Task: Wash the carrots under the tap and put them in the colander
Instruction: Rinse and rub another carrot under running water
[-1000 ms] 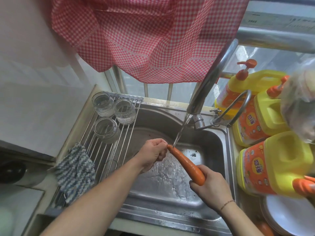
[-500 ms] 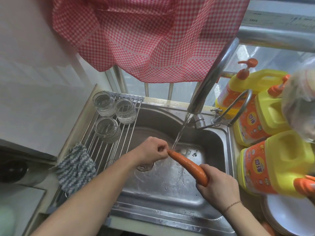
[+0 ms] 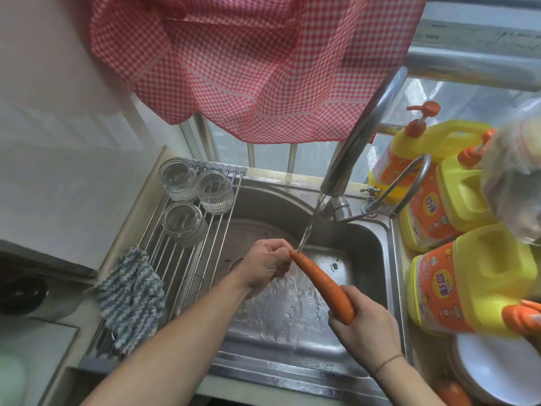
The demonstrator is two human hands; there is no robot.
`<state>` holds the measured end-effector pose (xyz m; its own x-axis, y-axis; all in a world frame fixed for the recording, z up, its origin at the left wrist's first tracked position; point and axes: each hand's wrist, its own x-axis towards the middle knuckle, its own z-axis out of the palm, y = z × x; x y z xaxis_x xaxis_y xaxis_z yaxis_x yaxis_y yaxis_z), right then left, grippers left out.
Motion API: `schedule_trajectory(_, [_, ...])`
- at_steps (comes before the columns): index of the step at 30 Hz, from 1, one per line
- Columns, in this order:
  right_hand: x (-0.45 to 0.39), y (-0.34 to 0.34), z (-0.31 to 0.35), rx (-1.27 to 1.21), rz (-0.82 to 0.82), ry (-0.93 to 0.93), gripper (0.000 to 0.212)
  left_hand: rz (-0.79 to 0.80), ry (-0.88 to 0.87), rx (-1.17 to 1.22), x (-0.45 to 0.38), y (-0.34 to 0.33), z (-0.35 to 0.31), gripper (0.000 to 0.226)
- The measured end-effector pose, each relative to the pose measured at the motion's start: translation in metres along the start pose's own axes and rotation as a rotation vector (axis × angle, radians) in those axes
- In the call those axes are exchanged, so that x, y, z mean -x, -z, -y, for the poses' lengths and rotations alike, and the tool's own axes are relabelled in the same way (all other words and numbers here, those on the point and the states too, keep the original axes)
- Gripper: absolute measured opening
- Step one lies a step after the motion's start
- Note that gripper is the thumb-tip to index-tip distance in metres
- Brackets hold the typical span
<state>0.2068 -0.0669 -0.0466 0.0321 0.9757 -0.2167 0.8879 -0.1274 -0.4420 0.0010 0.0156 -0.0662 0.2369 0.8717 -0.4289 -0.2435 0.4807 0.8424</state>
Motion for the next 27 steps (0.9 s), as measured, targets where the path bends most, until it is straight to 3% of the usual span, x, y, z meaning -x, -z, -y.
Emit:
schedule_trajectory(5, [0.002,0.000,0.000,-0.090,-0.008,-0.043,0.027,0.017,0.012,0.156,0.006,-0.006,0.005,0.019])
schedule_trajectory(9, [0.003,0.006,-0.006,-0.009,-0.005,-0.018,0.029,0.049,0.040,0.042,0.009,0.002,0.005,0.025])
schedule_trajectory(12, [0.004,0.008,-0.005,0.029,0.020,-0.024,0.030,0.010,0.034,-0.043,0.009,0.005,0.005,0.018])
schedule_trajectory(19, [0.001,0.013,-0.006,0.198,0.061,0.015,0.028,0.053,0.113,-0.401,0.013,0.008,-0.008,0.018])
schedule_trajectory(24, [0.001,0.008,-0.005,0.260,0.056,0.059,0.029,-0.051,0.175,-0.635,0.010,0.006,-0.004,0.023])
schedule_trajectory(27, [0.000,0.006,-0.002,0.272,0.053,0.061,0.029,-0.132,0.158,-0.648,0.006,0.003,0.001,0.026])
